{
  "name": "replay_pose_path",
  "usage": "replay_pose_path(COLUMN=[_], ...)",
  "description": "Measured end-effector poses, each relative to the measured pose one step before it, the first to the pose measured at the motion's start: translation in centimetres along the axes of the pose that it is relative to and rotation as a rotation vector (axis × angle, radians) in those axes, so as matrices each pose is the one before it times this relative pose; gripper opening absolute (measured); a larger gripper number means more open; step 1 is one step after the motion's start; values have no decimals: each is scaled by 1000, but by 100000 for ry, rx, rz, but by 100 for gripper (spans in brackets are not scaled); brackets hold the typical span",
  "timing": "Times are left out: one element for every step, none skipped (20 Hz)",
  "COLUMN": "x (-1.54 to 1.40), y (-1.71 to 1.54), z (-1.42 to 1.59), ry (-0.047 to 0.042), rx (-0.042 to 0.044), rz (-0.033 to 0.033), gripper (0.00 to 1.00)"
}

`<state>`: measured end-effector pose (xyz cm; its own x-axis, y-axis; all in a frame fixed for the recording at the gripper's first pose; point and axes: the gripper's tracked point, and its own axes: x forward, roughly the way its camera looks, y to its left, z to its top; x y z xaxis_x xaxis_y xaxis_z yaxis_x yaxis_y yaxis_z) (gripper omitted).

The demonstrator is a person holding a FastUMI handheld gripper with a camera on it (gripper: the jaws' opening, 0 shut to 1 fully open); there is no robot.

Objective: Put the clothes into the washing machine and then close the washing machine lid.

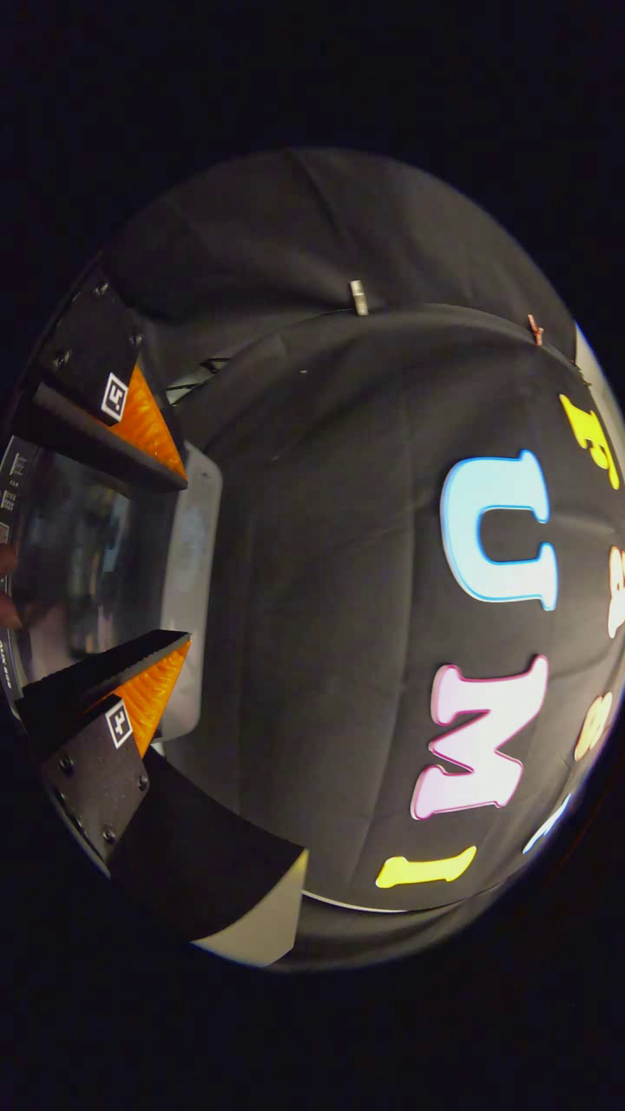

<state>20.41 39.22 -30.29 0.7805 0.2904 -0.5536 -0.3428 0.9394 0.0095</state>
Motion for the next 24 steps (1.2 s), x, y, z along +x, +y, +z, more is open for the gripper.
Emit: replay_pose_path(x=[-224, -557, -543, -551, -609, -777, -522, -259, -456, -562, -739, -673, -633, -679, -809, -829, -876, -995, -891, -811, -734, -861, -825, -884], y=[136, 1, 48, 130, 148, 218, 118, 89, 245, 378, 278, 102, -30, 54, -1, 40, -12, -39, -134, -162, -234, -69, -65, -354], z=[-1127, -895, -584, -242, -146, 169, 174, 120, 168, 331, 490, 730, 683, 558, 774, 999, 1213, 1402, 1237, 1072, 913, 1025, 947, 960], ry=[2181, 775, -999, -1134, -1815, -2502, -1933, -1323, -1243, -1380, -1942, -2393, -2267, -1911, -1891, -2356, -2971, -3444, -3287, -2903, -2168, -1797, -1329, -1105], rx=[443, -124, -361, -965, -961, -239, 1005, 1865, 1872, 768, -388, -514, -267, 12, -129, -282, -161, -384, -757, -1069, -971, -462, -294, -88], rz=[773, 123, -361, -424, -382, 10, -445, -139, 492, 287, 73, -330, -209, 59, -19, 55, -244, -31, -372, -434, -376, 544, 598, 270], gripper=[100, 99, 100, 100, 100, 100, 99, 100, 99, 100, 100, 99, 99, 99, 100, 99, 99, 99, 99, 99, 99, 99, 99, 99])
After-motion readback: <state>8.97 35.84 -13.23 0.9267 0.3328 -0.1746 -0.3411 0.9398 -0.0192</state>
